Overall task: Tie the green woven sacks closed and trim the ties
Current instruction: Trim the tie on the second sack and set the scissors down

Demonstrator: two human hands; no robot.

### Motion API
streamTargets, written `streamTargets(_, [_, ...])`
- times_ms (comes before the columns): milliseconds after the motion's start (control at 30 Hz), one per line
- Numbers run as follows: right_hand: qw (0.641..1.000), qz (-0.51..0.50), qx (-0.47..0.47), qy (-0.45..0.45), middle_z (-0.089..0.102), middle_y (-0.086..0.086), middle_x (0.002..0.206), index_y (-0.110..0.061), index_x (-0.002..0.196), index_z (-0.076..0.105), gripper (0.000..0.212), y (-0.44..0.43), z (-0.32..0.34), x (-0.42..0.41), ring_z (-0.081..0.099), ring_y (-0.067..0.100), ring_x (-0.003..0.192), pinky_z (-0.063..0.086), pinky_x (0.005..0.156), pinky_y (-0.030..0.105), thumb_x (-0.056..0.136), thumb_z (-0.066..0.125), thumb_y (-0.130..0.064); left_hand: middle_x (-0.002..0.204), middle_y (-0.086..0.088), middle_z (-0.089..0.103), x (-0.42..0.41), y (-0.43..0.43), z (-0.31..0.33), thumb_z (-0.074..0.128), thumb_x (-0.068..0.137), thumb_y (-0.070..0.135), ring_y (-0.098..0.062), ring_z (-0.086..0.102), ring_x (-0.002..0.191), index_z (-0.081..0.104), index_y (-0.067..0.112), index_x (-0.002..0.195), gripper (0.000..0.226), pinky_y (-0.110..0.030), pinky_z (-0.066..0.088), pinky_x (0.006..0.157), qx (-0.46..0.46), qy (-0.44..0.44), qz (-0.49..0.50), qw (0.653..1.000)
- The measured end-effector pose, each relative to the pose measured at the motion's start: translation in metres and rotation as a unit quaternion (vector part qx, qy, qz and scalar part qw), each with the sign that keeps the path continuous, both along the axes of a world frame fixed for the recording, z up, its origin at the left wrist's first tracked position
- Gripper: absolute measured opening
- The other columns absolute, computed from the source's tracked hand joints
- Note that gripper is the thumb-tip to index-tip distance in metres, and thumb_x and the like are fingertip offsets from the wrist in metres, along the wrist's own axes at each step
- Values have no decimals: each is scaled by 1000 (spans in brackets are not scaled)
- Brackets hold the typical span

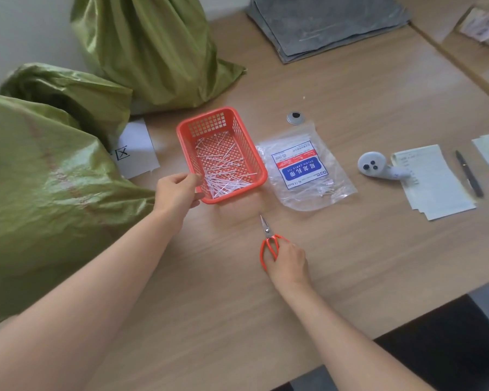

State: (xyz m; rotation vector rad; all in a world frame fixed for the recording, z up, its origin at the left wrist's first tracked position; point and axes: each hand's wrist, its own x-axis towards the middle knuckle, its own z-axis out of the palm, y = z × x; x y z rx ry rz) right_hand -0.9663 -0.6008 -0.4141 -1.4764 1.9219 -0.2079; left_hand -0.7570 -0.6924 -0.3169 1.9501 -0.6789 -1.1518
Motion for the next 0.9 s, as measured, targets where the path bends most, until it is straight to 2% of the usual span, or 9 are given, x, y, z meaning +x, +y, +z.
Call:
streamTargets(200, [999, -15, 31, -32, 75, 17, 100, -9, 100, 70, 20, -6, 25, 10, 66, 40, 104, 48, 83, 40, 94, 57, -22, 106, 2, 71, 10, 15, 22, 61, 97, 18, -26, 75, 94, 73, 15, 100, 13, -43, 60, 92, -14, 2, -3, 1000])
streamTargets(300, [997, -13, 14, -72, 73, 19, 118, -9, 124, 70, 37, -15, 55, 30, 64, 39, 118, 49, 97, 41, 96, 58, -29, 118, 1, 68, 23, 26, 45, 62, 97, 21, -26, 74, 96, 72, 15, 105, 15, -46, 60, 94, -30, -1, 2, 1000])
streamTargets(367, [994, -3, -15, -104, 71, 18, 126, -10, 129, 68, 39, -22, 81, 51, 61, 39, 123, 46, 100, 40, 99, 58, -33, 122, 0, 67, 37, 32, 66, 62, 97, 22, -28, 74, 97, 73, 12, 110, 20, -49, 60, 94, -47, -5, 9, 999])
streamTargets(433, [989, 13, -55, -139, 75, 16, 111, -13, 112, 73, 30, -28, 106, 75, 65, 39, 112, 47, 91, 40, 100, 57, -35, 124, -3, 67, 54, 38, 91, 61, 98, 22, -30, 74, 99, 74, 13, 108, 19, -51, 60, 93, -65, -10, 14, 998])
streamTargets(500, [984, 30, -62, -161, 74, 11, 96, -11, 100, 71, 31, -33, 133, 104, 65, 37, 100, 45, 83, 39, 101, 53, -36, 124, -4, 67, 76, 45, 115, 61, 97, 22, -31, 74, 100, 74, 15, 101, 15, -48, 61, 92, -83, -9, 28, 996])
streamTargets(600, [977, 65, -96, -178, 73, 14, 115, -9, 118, 71, 47, -38, 170, 153, 62, 36, 112, 45, 95, 39, 101, 47, -45, 117, -1, 69, 116, 59, 150, 58, 97, 22, -33, 73, 103, 75, 12, 107, 22, -42, 60, 86, -107, -9, 58, 993])
streamTargets(700, [971, 97, -122, -180, 67, 13, 138, -9, 139, 63, 54, -40, 206, 205, 58, 32, 131, 42, 107, 36, 103, 48, -46, 100, 6, 65, 161, 77, 179, 58, 98, 24, -33, 73, 104, 74, 11, 113, 25, -46, 60, 92, -130, -11, 77, 989])
streamTargets(833, [961, 116, -166, -188, 68, 11, 136, -11, 139, 63, 51, -31, 244, 272, 59, 28, 129, 43, 106, 34, 104, 49, -45, 117, -4, 70, 233, 96, 203, 57, 98, 26, -31, 73, 95, 73, 15, 108, 21, -45, 61, 91, -156, -17, 90, 983])
streamTargets(900, [958, 107, -183, -194, 67, 11, 136, -12, 139, 62, 52, -29, 257, 303, 59, 28, 129, 42, 107, 34, 104, 48, -47, 118, -6, 71, 270, 102, 213, 57, 99, 26, -29, 72, 88, 72, 17, 101, 18, -44, 60, 87, -169, -20, 93, 981])
